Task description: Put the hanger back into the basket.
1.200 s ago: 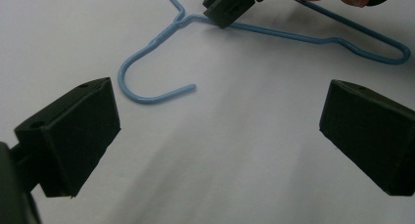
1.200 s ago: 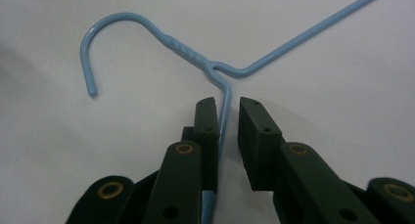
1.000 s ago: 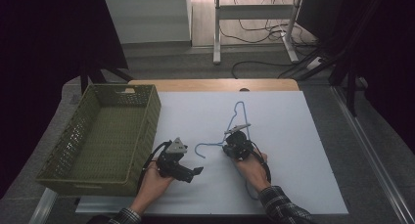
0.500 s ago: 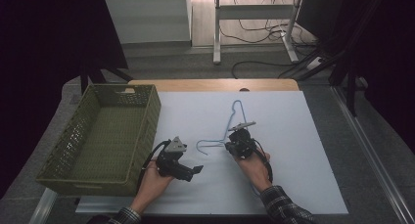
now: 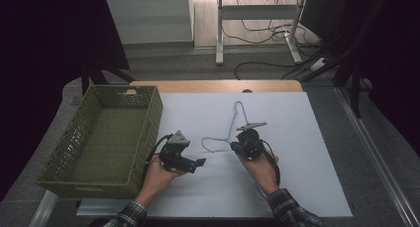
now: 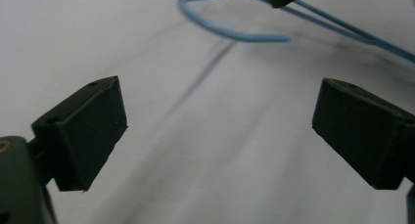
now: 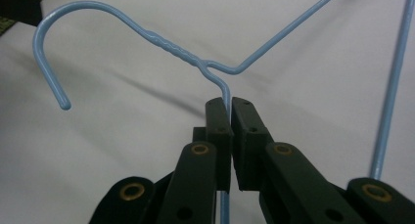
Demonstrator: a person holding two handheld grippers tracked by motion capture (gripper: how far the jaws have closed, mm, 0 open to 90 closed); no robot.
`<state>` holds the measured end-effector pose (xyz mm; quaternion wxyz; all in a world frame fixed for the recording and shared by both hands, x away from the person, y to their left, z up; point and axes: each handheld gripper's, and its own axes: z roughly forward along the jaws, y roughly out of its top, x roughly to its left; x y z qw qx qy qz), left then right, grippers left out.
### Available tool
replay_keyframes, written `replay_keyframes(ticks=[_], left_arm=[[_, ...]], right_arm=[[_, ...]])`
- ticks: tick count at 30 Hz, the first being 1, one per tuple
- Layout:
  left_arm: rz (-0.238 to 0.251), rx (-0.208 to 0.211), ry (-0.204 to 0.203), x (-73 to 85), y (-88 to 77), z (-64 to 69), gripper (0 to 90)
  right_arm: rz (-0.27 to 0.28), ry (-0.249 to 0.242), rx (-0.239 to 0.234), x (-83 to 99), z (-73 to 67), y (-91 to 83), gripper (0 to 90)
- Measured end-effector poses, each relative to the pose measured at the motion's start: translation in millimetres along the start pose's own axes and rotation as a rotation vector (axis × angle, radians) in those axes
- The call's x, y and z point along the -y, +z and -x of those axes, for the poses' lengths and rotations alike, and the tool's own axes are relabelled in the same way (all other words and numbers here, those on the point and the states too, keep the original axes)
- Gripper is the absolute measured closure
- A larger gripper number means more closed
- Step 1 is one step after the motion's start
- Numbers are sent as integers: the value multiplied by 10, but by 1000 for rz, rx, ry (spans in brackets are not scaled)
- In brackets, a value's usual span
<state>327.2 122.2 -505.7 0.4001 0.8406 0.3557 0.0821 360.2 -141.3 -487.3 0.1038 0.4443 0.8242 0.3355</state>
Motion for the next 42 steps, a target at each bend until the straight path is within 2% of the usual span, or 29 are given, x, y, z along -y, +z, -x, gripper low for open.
replay_keyframes(ticks=[2,7,11,14,15,16,17,18,20,23,27,28,31,34,37,39,42], left_arm=[[-4,-6,-12,-22,49,-40,75],[-5,-19,-9,-93,152,-115,87],[14,13,-14,-139,186,-154,139],[22,58,-5,-155,204,-161,313],[16,91,-8,-162,212,-167,486],[17,117,-3,-165,222,-171,539],[17,124,-5,-173,235,-164,601],[21,168,1,-188,254,-160,699],[29,171,2,-197,258,-151,727],[43,206,9,-233,251,-133,796],[46,211,14,-243,238,-124,795],[50,216,19,-250,236,-115,793],[49,215,24,-271,233,-94,777],[55,216,30,-289,226,-86,764],[58,215,32,-304,211,-80,751],[60,215,32,-312,205,-75,748],[60,215,33,-319,201,-71,744]], right_arm=[[4,1,-3,0,10,-15,865],[6,2,-6,4,13,-34,865],[13,-3,-11,3,15,-45,864],[14,-4,-13,2,14,-50,864],[14,-4,-13,2,14,-52,864],[14,-5,-14,1,14,-53,864],[15,-5,-14,1,14,-53,864],[14,-7,-13,1,15,-54,864],[14,-7,-13,1,15,-53,864],[15,-10,-11,5,12,-54,861],[16,-15,-12,1,16,-63,854],[22,-21,-11,-11,22,-85,808],[49,-63,-3,-73,12,-171,705],[66,-153,-1,-133,-39,-199,619],[55,-252,11,-171,-105,-122,544],[53,-312,19,-204,-143,-62,532],[57,-369,31,-256,-198,25,532]])
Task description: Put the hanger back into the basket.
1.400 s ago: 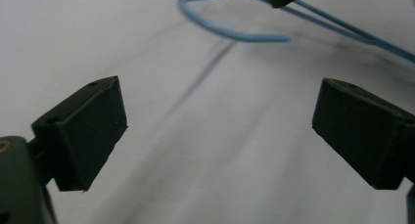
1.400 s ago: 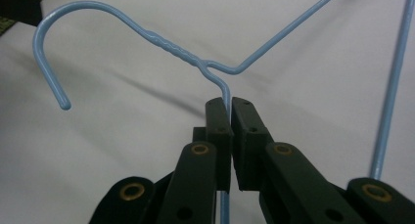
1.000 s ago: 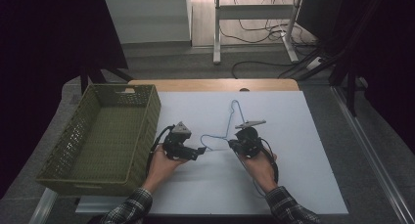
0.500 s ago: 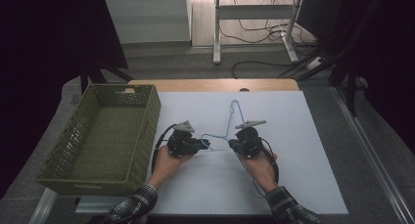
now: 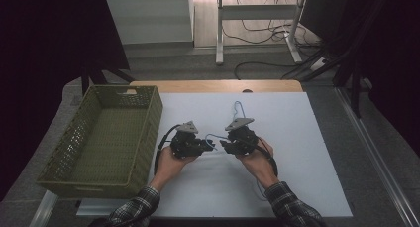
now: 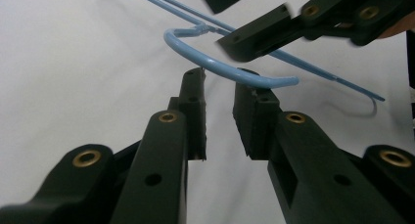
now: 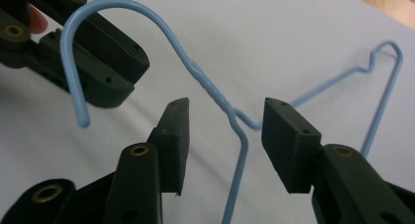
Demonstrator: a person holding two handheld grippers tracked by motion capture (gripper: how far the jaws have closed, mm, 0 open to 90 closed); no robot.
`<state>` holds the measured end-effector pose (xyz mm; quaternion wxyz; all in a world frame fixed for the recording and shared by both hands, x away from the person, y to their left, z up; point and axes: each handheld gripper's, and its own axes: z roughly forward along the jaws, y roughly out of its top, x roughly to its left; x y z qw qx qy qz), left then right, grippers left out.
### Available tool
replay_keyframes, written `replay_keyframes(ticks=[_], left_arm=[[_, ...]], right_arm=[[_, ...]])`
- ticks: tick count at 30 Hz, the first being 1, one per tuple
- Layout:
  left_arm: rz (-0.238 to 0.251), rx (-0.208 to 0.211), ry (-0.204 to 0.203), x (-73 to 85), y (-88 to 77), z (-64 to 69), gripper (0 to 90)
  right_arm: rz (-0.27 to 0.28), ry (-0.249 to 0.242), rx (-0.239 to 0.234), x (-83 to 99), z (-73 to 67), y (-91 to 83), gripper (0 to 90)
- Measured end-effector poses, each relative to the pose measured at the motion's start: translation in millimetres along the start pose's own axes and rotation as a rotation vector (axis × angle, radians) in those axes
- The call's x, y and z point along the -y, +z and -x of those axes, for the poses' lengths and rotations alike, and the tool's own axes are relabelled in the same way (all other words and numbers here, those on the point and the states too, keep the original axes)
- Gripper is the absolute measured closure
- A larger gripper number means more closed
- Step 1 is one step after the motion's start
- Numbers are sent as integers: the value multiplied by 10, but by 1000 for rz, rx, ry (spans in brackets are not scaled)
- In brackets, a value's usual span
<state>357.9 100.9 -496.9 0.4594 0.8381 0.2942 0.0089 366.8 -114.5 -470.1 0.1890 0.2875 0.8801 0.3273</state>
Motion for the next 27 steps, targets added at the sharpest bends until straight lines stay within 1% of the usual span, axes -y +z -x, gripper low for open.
replay_keyframes(ticks=[3,6,9,11,13,14,15,16,18,19,20,21,22,23,24,25,27], left_arm=[[1,2,-1,-7,5,9,737],[1,4,2,-11,7,8,733],[1,4,2,-16,9,14,731],[0,5,5,-18,13,14,716],[-2,1,4,-18,10,16,695],[-4,-3,4,-17,7,18,695],[-4,-7,5,-18,-8,21,677],[-4,-7,5,-18,-8,21,669],[3,-7,-2,-21,-33,24,665],[11,-11,-3,-27,-58,29,651],[11,-11,-3,-27,-58,29,644],[14,-12,-4,-31,-74,31,644],[17,-11,-4,-35,-91,34,638],[23,-11,-5,-38,-109,37,624],[30,-12,-9,-41,-126,43,624],[35,-15,-11,-45,-145,47,601],[48,-15,-14,-54,-189,50,560]], right_arm=[[-4,-58,15,-43,-28,73,558],[0,-94,29,-68,-44,118,609],[11,-132,35,-82,-60,139,672],[14,-164,39,-87,-82,144,736],[19,-212,66,-89,-108,131,763],[19,-212,66,-89,-108,131,763],[38,-251,99,-94,-118,96,791],[38,-251,99,-94,-118,96,791],[75,-263,123,-112,-110,23,823],[123,-257,135,-144,-82,-77,853],[142,-235,129,-166,-57,-131,855],[142,-235,129,-166,-57,-131,855],[162,-184,96,-186,-17,-180,856],[204,-115,57,-205,50,-264,857],[204,-115,57,-205,50,-264,857],[223,-71,36,-216,98,-331,858],[241,-47,18,-222,131,-397,858]])
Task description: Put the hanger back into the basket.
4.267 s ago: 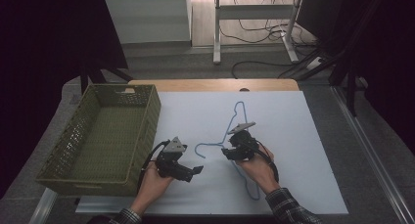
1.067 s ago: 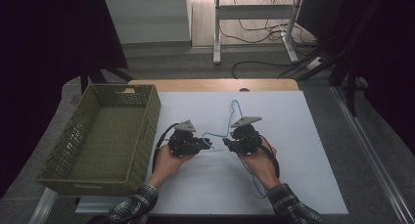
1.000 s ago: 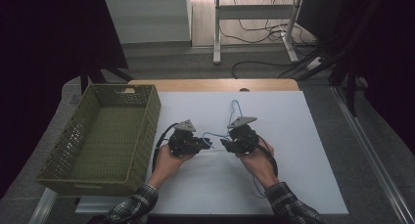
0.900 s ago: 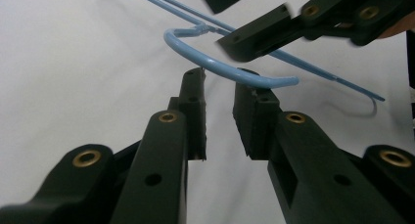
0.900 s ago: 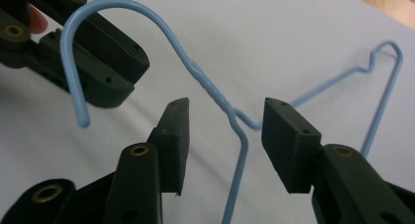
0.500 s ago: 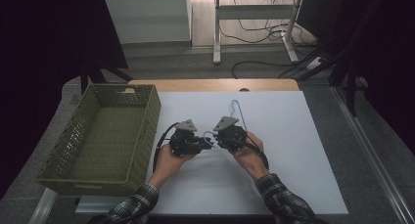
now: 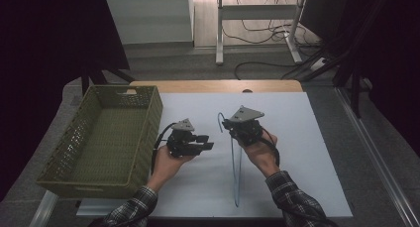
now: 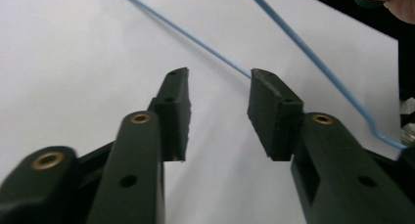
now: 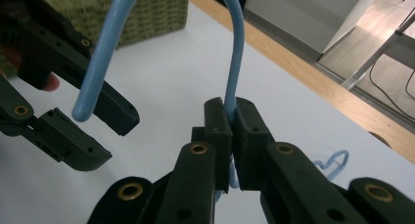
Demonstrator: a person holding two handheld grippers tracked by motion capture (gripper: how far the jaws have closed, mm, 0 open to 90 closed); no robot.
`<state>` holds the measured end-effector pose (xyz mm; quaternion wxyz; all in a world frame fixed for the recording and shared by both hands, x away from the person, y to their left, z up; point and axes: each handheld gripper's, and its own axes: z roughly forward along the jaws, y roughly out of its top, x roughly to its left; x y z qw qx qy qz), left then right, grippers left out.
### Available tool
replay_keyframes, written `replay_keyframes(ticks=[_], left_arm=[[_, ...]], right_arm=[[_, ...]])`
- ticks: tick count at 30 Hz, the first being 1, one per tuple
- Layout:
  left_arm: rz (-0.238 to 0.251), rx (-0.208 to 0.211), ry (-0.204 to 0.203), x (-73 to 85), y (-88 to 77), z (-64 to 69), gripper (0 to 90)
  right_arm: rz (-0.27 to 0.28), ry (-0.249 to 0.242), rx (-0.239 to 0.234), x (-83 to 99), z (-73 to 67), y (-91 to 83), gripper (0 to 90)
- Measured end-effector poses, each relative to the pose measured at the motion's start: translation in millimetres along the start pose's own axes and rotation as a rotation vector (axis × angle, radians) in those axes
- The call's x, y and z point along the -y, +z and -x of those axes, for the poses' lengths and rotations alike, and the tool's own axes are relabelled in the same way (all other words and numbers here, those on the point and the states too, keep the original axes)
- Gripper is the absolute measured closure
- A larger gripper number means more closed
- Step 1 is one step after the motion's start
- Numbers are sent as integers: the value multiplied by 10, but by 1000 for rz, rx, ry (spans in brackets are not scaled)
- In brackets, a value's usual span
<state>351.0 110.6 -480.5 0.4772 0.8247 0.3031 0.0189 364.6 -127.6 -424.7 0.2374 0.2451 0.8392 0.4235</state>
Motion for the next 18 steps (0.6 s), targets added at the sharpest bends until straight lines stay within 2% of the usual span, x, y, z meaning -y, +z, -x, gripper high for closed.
replay_keyframes(ticks=[1,4,8,12,14,18], left_arm=[[7,-4,2,-6,-22,3,560],[25,-9,-2,-23,-73,-2,450],[35,-10,7,-57,-108,16,321],[30,-19,40,-92,-116,63,271],[25,-13,47,-104,-114,80,247],[19,32,54,-147,-128,136,232]], right_arm=[[0,0,0,0,0,0,858],[33,43,-35,-56,21,-123,858],[67,62,-74,-120,9,-239,858],[88,55,-85,-165,-13,-332,858],[107,68,-103,-189,-21,-410,858],[115,76,-117,-182,-33,-485,857]])
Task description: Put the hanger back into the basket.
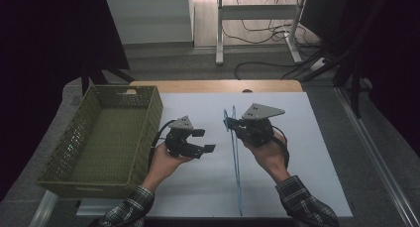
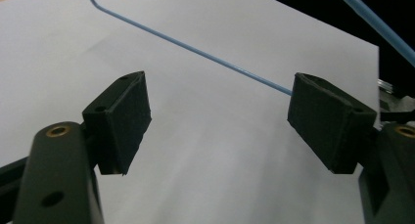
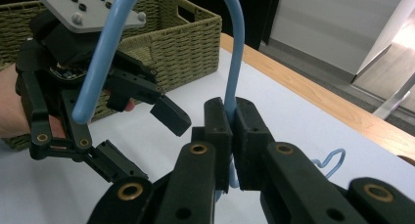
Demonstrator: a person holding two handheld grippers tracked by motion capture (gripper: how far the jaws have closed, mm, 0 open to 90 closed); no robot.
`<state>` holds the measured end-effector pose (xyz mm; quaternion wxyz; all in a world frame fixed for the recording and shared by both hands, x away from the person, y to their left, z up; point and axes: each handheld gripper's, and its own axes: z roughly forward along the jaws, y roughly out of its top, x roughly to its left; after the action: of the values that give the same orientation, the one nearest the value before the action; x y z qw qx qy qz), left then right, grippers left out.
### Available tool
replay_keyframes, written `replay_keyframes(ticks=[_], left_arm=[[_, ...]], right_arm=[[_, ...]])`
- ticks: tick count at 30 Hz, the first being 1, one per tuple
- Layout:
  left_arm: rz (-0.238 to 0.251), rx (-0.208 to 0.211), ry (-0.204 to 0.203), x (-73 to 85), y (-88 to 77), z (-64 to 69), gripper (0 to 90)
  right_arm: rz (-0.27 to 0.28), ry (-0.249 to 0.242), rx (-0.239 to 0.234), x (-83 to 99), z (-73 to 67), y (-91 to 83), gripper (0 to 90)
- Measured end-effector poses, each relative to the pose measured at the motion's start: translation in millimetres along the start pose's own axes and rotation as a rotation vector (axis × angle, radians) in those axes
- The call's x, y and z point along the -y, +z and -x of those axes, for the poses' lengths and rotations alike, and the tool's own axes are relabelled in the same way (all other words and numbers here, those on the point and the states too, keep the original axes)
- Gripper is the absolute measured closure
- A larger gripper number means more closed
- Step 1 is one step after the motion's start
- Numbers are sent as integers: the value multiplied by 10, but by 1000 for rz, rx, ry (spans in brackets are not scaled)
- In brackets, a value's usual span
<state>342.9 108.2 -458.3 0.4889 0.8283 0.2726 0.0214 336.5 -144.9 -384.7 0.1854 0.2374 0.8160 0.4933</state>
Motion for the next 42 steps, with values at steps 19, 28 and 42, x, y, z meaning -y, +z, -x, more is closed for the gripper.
replay_keyframes(ticks=[19,28,42], left_arm=[[-9,80,36,-137,-112,154,234],[59,96,97,-523,-409,182,401],[91,185,132,-784,-250,86,738]], right_arm=[[3,38,-26,106,17,-38,857],[4,44,-70,112,-39,-12,857],[8,43,-135,119,-119,39,856]])
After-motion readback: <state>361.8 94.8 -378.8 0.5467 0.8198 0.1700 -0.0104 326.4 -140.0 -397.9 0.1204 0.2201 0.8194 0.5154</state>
